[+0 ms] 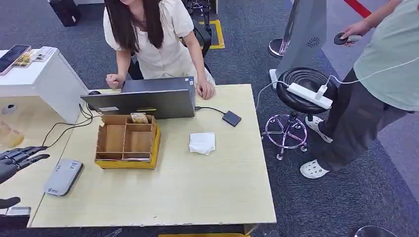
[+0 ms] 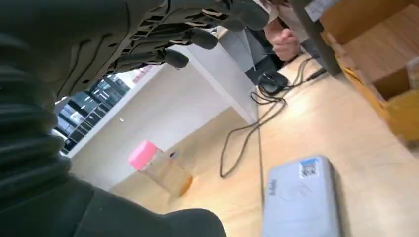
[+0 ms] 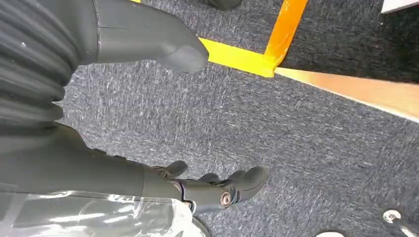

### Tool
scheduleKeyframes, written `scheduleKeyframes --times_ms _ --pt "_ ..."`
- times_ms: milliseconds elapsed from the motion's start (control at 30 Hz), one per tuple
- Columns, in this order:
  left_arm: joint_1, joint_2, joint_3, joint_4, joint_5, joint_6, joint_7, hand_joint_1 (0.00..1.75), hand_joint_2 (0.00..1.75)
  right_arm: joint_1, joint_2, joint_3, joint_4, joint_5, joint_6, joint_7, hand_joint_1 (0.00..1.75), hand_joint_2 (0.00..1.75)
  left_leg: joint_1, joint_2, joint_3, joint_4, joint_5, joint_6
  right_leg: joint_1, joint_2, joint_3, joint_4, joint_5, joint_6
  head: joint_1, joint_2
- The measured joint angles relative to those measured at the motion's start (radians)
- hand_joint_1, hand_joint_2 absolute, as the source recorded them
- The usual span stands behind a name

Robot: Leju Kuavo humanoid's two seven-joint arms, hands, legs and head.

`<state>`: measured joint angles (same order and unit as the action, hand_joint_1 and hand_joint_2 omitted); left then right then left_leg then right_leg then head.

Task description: Pass the card to the sensor for recognition and then transmit it.

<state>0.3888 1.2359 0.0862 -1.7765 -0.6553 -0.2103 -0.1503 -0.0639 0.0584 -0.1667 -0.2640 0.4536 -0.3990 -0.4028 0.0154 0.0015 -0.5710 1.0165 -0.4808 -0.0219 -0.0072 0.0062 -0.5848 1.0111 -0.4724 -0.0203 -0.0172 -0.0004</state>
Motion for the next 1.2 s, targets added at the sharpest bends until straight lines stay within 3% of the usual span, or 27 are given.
scheduleKeyframes --times_ms 400,600,733,1200 --pt "-0.049 -0.196 -0.111 -0.013 -0.073 0.050 0.045 0.00 1.75 0.001 0.007 -0.021 0.000 0.002 -0.008 0.003 0.00 1.75 -0.001 -0.001 0.000 0.001 0.000 0.001 -0.001 -0.003 0.000 0.000 0.000 0.000 0.001 0.000" --pt "-0.137 -0.339 -0.211 0.018 -0.216 0.111 0.121 0.00 1.75 0.003 0.011 -0.037 0.000 0.002 -0.019 0.008 0.00 1.75 -0.001 -0.003 0.000 0.001 -0.001 0.001 -0.001 -0.003 0.001 0.000 0.000 0.000 0.000 0.000" --pt "-0.179 -0.423 -0.278 0.048 -0.262 0.140 0.139 0.00 1.75 0.006 0.015 -0.045 0.000 0.006 -0.019 0.008 0.00 1.75 -0.001 -0.003 0.000 0.001 -0.001 0.001 -0.001 -0.003 0.001 0.000 0.000 0.001 0.001 0.000" --pt "-0.258 -0.590 -0.392 0.122 -0.319 0.179 0.161 0.00 1.75 0.010 0.016 -0.066 0.000 0.022 -0.019 0.009 0.00 1.75 -0.002 -0.002 0.000 0.002 -0.001 0.002 -0.002 -0.002 0.001 -0.001 0.000 0.001 0.000 0.000"
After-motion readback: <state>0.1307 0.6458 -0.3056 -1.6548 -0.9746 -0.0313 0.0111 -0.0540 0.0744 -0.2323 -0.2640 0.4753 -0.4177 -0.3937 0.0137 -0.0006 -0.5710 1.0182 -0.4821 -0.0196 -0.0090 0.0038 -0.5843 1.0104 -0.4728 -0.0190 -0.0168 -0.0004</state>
